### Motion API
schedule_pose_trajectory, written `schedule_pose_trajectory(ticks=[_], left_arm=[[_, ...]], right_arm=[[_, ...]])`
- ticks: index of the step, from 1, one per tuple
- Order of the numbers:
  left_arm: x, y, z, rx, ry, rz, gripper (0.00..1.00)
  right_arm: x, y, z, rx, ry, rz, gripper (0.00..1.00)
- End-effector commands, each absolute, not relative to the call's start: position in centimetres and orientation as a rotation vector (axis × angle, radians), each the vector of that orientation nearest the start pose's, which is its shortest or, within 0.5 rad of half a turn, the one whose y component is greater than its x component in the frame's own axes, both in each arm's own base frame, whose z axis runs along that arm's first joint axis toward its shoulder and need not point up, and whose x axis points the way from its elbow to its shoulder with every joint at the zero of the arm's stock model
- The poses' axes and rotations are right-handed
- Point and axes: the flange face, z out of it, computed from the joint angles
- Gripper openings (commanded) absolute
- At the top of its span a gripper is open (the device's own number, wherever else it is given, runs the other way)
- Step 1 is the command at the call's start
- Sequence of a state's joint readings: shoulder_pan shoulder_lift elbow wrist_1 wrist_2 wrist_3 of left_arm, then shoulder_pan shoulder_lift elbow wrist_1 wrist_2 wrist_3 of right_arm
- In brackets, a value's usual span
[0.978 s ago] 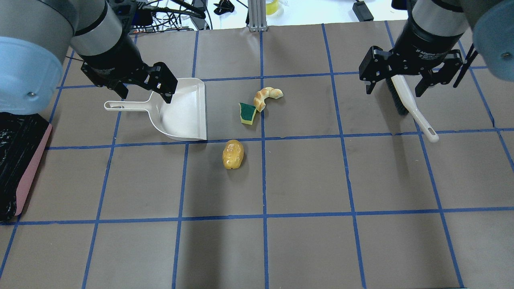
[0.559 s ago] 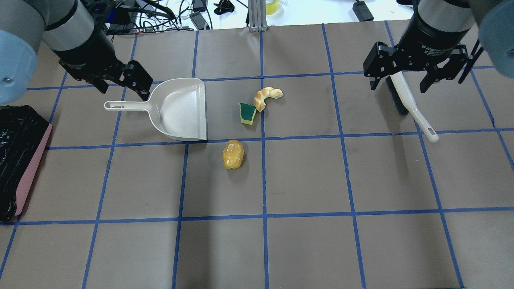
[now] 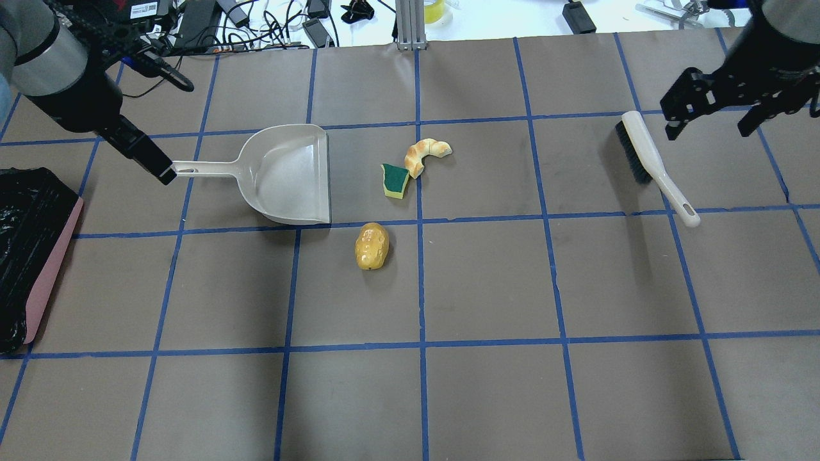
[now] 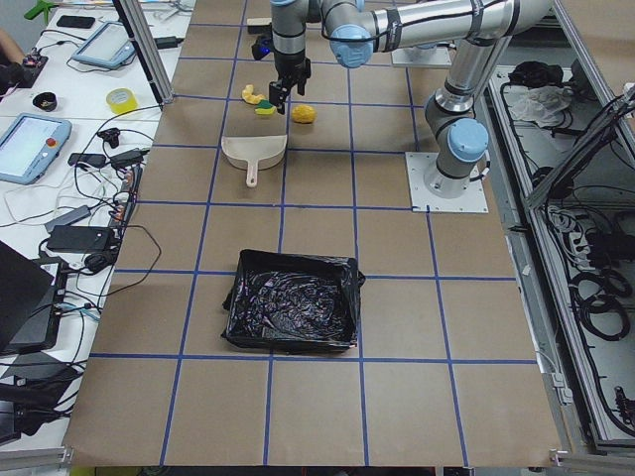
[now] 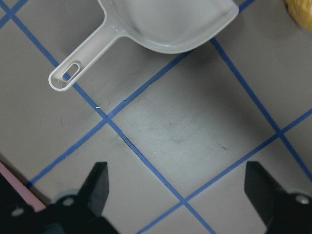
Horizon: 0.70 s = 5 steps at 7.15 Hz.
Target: Sweep and dump trash into bin
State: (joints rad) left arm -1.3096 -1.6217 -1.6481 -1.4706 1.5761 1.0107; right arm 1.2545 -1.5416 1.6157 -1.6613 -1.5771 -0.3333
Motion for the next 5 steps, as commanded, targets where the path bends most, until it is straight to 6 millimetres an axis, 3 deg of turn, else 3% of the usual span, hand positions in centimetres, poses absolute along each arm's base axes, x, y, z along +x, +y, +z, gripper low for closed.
schedule_pose_trajectory(ticks=[1,2,3,5], left_arm=[[3.6,-56.5,38.0,1.663,2.662,-0.007,1.00],[4.2,-58.1,36.2,1.801,2.557,-0.014,1.00],[4.8,-60.0,34.1,2.009,2.352,-0.041,0.98],[5.5,-62.5,31.5,2.158,2.186,-0.041,0.98]], right_arm=[[-8.6,-56.2,38.5,-0.145,3.183,-0.084,1.00],[-8.6,-56.2,35.7,-0.141,3.177,-0.055,1.00],[-8.5,-56.1,34.2,-0.129,3.165,-0.021,1.00],[-8.7,-56.5,29.6,-0.145,3.156,0.021,1.00]])
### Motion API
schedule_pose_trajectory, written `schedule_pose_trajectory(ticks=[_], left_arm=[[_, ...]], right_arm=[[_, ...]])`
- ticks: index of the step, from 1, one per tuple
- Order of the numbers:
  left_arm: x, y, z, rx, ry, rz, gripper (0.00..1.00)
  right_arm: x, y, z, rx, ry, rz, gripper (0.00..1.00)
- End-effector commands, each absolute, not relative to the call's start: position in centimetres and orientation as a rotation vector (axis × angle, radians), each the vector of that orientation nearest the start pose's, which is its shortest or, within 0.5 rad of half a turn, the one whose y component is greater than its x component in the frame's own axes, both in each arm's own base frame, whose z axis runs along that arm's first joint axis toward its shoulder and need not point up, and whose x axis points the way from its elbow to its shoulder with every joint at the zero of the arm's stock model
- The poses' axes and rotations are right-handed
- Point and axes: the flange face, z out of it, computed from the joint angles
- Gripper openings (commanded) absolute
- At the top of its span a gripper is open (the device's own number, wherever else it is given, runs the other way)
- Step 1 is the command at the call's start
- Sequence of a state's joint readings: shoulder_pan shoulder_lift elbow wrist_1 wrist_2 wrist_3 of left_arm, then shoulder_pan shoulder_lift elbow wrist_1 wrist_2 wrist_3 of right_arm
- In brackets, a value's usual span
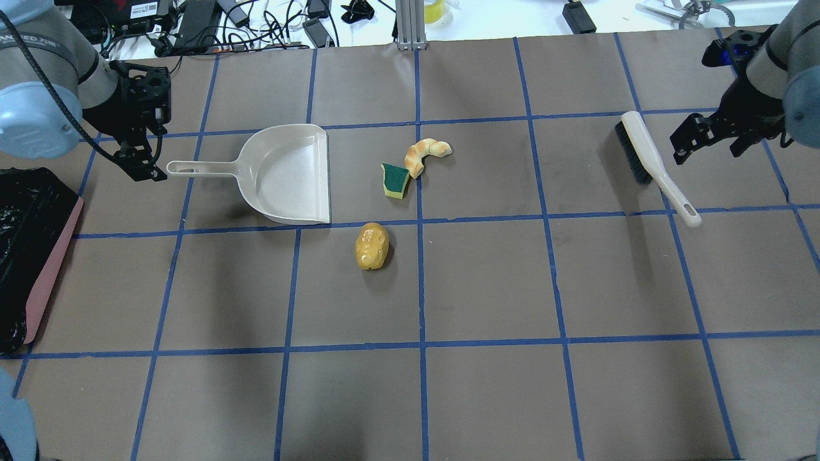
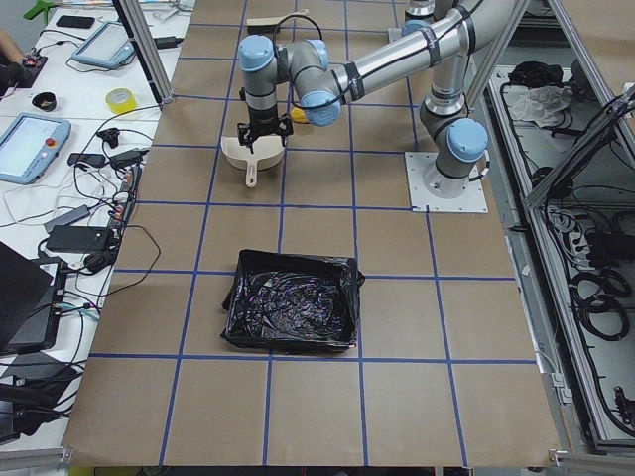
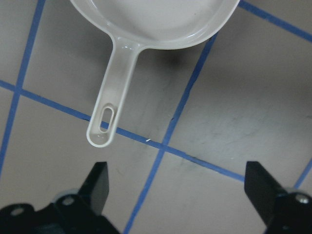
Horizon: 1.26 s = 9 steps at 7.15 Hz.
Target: Sweep and dump trash into bin
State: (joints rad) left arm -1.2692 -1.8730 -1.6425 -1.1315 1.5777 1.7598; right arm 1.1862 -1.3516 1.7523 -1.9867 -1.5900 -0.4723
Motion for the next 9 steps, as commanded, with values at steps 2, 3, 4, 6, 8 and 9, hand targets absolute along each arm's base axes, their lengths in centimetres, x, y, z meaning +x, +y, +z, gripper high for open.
schedule_pose_trajectory(ticks=[2,3,4,6,8,9], left_arm=[[6.3,-64.8,29.2,2.197,2.062,-0.061,0.96],[7.0,-65.6,29.2,2.116,2.103,-0.006,0.94],[7.0,-65.7,27.5,2.108,2.157,0.008,0.94],[6.5,-64.8,25.9,2.092,2.281,0.071,0.94],[6.3,-64.6,24.9,2.080,2.333,0.076,0.94],[6.2,-64.5,24.4,2.084,2.345,0.078,0.94]], right_arm=[[-8.8,-56.1,26.2,-0.337,3.181,-0.009,1.00],[-8.8,-56.0,24.8,-0.380,3.175,0.005,1.00],[-8.9,-56.1,23.5,-0.375,3.164,0.036,0.99],[-8.9,-56.2,22.5,-0.356,3.155,0.068,0.96],[-8.9,-56.1,22.4,-0.334,3.157,0.075,0.70],[-8.9,-56.0,22.4,-0.334,3.155,0.080,0.56]])
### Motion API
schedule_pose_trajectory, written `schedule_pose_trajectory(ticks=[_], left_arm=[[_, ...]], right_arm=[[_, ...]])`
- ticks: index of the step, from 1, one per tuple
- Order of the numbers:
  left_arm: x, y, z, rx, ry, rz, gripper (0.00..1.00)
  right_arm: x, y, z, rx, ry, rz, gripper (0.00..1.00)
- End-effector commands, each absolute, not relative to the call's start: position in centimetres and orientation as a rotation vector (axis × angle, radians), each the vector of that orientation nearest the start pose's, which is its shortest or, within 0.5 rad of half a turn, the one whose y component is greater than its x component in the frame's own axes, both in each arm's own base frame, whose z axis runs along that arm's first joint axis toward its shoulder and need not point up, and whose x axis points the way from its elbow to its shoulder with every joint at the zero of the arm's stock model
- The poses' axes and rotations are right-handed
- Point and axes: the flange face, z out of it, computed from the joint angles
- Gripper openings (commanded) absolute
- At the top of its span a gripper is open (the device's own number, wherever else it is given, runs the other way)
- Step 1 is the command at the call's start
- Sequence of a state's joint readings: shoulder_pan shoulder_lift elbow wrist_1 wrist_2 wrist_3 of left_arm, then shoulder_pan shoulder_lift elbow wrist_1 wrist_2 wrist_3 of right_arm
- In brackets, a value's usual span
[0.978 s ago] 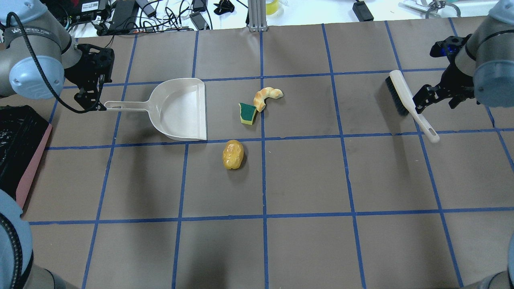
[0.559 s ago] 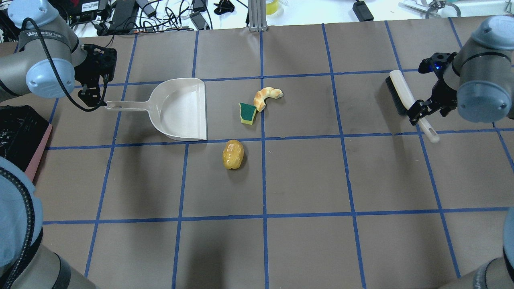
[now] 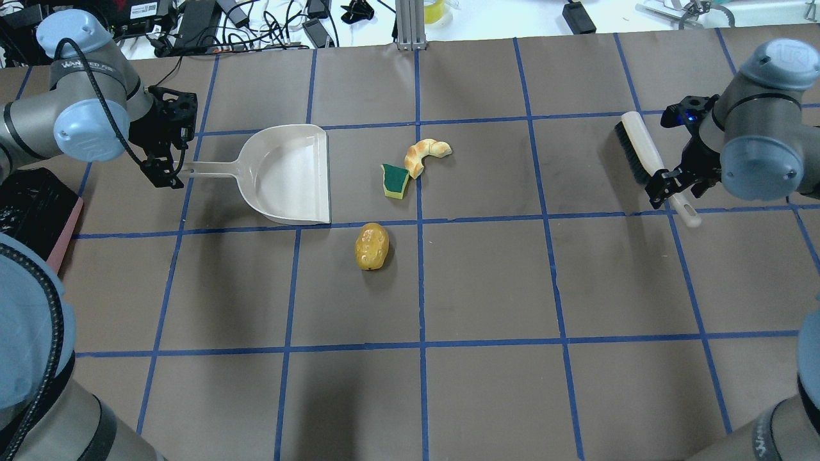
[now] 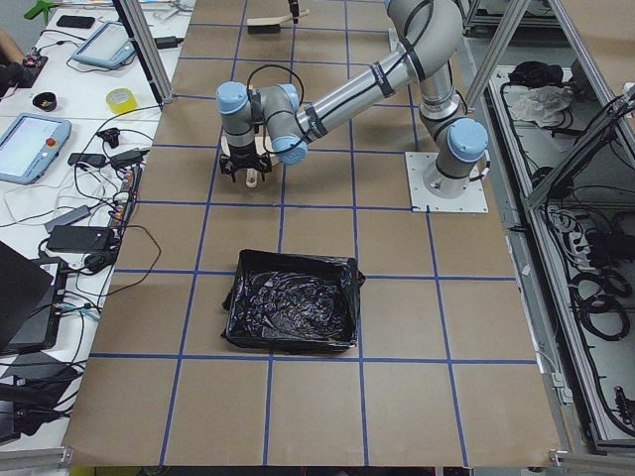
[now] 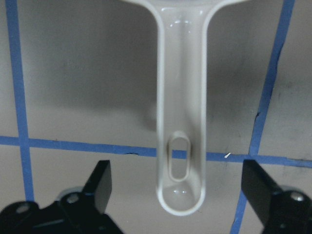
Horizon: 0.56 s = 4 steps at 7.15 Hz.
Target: Sweep and dump trash into bin
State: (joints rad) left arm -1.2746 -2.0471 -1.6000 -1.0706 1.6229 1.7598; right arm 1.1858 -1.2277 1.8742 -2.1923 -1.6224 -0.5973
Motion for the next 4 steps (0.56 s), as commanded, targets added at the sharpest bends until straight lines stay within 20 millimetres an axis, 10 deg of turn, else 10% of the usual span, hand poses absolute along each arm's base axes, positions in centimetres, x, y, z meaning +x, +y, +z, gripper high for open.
schedule_pose_trajectory(ticks=[1,4], left_arm=[[5.8,-64.5,24.2,2.095,2.357,0.047,0.86],[4.7,-64.5,23.7,2.110,2.364,0.036,0.41]], right_arm=[[-8.9,-56.0,22.4,-0.327,3.156,0.080,0.47],[-9.1,-55.9,22.4,-0.320,3.178,0.109,0.00]])
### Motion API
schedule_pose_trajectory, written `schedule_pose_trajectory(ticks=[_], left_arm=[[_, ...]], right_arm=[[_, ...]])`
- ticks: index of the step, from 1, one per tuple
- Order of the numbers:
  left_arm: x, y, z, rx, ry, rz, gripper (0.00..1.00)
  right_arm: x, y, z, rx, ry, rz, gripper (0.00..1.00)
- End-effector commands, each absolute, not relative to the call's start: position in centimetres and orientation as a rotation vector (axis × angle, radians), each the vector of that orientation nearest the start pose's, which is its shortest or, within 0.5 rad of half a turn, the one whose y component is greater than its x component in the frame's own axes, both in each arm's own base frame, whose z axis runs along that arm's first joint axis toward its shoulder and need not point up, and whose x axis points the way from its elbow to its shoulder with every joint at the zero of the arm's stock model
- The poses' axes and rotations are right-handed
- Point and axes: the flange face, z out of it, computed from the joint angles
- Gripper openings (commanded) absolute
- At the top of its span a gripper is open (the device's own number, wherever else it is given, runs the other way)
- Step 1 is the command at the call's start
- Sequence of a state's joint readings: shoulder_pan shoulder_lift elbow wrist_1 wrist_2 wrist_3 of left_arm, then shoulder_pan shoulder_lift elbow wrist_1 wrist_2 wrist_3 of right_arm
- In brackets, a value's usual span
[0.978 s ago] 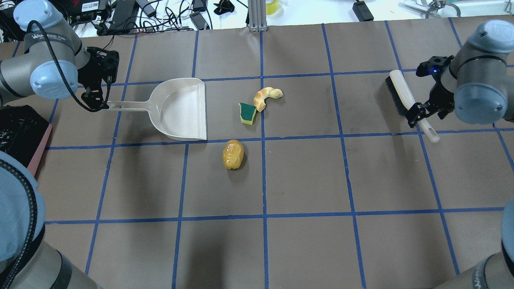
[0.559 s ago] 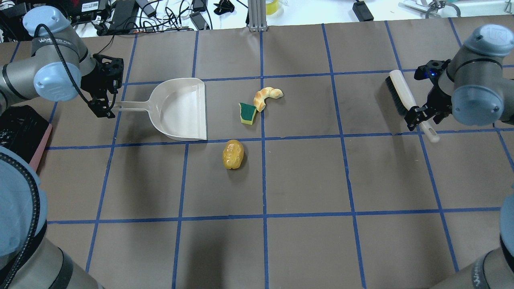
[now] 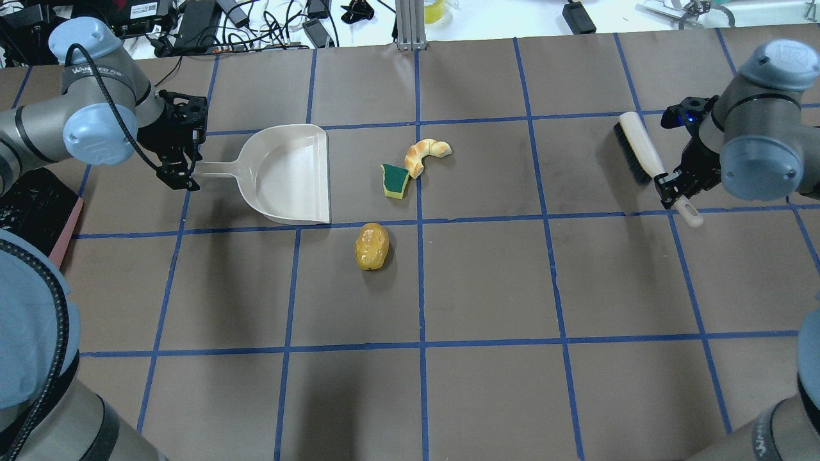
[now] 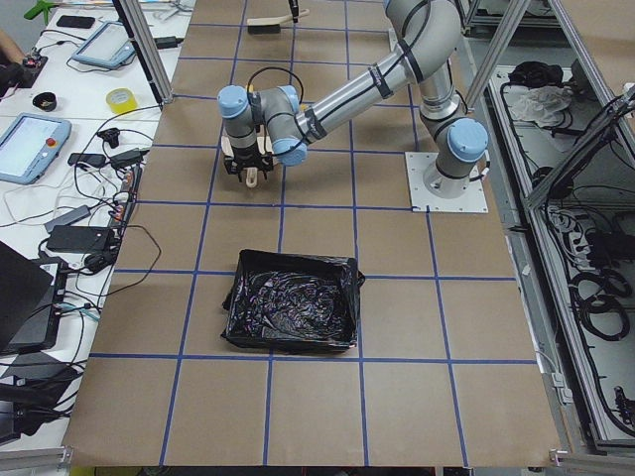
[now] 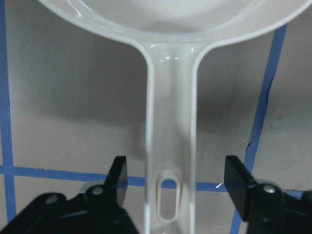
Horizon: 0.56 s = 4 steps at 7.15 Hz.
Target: Sweep and dump trash into bin
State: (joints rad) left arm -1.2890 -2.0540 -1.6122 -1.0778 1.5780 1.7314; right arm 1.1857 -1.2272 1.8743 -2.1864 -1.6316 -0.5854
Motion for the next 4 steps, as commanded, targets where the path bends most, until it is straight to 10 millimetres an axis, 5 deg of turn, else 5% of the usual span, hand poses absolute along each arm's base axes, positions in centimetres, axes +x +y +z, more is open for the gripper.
schedule_pose_trajectory(ticks=[1,2,4], left_arm=[[4.7,-64.5,24.0,2.101,2.365,0.031,0.24],[4.7,-64.5,23.8,2.108,2.366,0.036,0.09],[4.7,-64.5,23.8,2.104,2.368,0.035,0.05]], right_arm=[[-9.3,-55.8,22.7,-0.323,3.182,0.153,0.00],[-9.2,-55.8,23.5,-0.282,3.191,0.142,0.00],[-7.0,-56.6,26.8,-0.097,3.182,0.167,0.00]])
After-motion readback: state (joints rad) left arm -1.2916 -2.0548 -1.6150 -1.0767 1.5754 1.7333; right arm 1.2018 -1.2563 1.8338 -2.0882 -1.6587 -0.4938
